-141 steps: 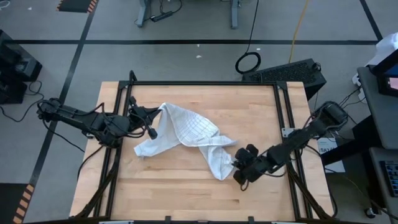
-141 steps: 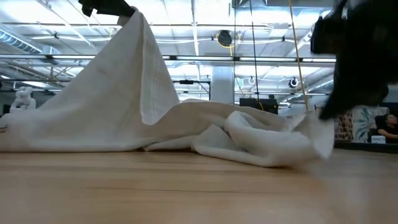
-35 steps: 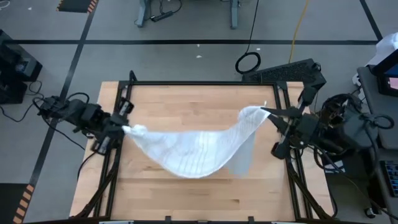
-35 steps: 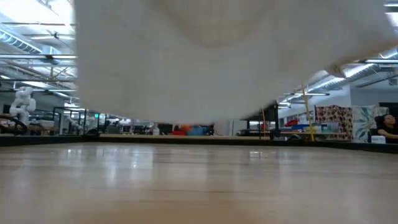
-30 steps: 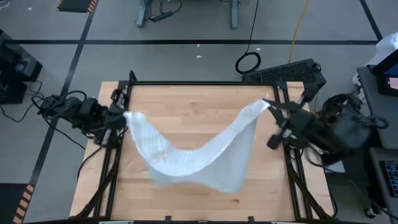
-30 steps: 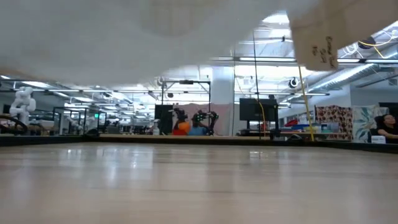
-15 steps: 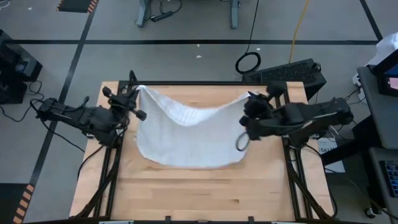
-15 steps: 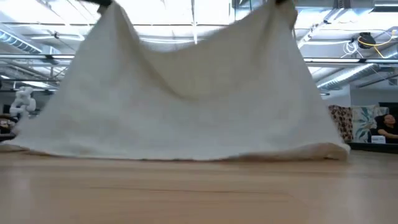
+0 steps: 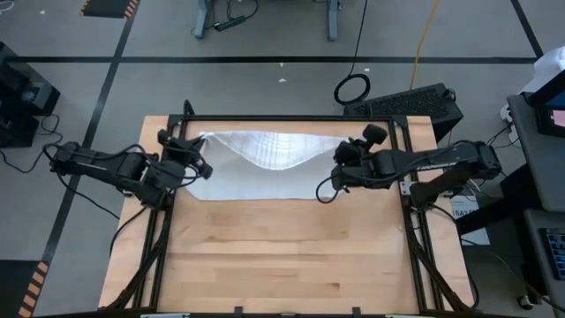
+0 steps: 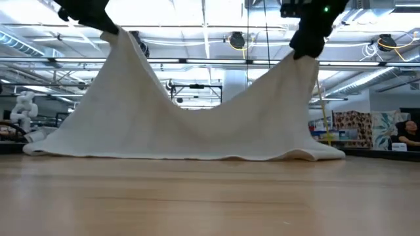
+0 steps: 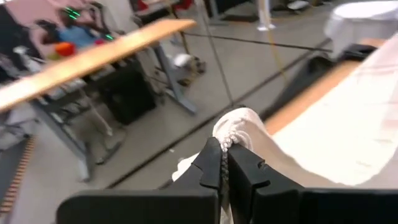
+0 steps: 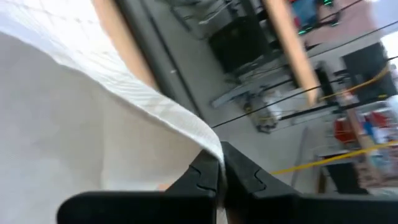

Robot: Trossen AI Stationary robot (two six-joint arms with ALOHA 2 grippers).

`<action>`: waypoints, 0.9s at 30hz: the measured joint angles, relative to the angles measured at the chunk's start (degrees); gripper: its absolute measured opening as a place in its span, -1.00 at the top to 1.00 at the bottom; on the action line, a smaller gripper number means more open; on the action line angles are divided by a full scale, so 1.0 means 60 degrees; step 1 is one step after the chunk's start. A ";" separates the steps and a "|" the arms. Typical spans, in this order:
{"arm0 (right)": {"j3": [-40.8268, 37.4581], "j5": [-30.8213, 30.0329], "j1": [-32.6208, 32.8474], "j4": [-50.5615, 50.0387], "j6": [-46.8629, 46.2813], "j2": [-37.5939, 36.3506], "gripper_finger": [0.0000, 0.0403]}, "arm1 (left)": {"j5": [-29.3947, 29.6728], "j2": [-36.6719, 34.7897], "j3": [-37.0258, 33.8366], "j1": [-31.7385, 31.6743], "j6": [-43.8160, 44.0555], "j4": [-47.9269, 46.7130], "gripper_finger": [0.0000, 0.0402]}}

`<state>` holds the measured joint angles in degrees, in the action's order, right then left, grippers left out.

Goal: Roll towel
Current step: Fold the white towel

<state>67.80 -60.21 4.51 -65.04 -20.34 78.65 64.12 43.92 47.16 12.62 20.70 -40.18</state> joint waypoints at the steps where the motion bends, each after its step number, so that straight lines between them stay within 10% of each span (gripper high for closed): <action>1: -0.0158 0.0235 0.0000 0.0173 -0.0003 0.0000 1.00 | -0.0173 0.0021 -0.0044 0.0000 0.0006 0.0021 0.95; 27: -0.3015 0.2306 0.0000 0.3550 -0.0254 0.0004 1.00 | -0.1578 0.0055 -0.1217 -0.0005 0.2320 -0.0927 0.72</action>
<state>49.71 -46.37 4.51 -43.75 -21.86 78.67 54.65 44.25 39.86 12.59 34.62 -45.74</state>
